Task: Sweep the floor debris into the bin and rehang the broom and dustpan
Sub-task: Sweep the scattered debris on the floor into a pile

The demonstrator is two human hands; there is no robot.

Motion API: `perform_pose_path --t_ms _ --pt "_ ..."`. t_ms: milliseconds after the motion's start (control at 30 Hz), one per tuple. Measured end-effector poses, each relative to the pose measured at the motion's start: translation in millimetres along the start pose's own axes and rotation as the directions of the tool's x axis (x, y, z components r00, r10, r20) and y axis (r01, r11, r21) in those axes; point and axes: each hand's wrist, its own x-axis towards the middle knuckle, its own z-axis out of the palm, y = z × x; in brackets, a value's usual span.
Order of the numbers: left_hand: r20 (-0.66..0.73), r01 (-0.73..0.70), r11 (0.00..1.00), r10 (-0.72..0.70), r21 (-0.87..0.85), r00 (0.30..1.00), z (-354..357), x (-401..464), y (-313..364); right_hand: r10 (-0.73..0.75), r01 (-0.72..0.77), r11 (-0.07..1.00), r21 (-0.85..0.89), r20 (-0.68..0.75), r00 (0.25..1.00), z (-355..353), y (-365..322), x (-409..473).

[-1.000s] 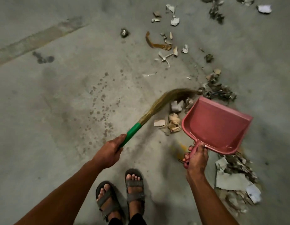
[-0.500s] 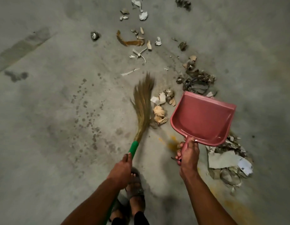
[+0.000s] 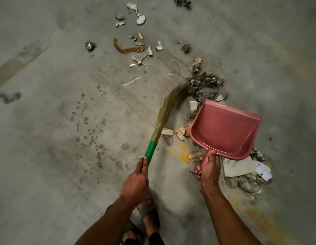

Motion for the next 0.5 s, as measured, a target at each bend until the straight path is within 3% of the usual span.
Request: perform_pose_path --t_ms 100,233,500 --pt "0.02 0.086 0.992 -0.088 0.089 0.996 5.4 -12.8 -15.9 0.005 -0.005 1.0 0.009 -0.009 1.0 -1.7 0.8 -1.9" --pt "0.167 0.187 0.972 -0.21 0.144 0.963 26.1 -36.7 -12.7 0.03 -0.03 0.999 0.027 -0.009 0.999 -4.9 9.0 -2.7" --pt "0.343 0.011 0.989 -0.063 0.149 0.937 46.9 -41.8 65.3 0.039 -0.039 0.998 0.058 0.005 0.999 -13.8 20.5 -10.8"
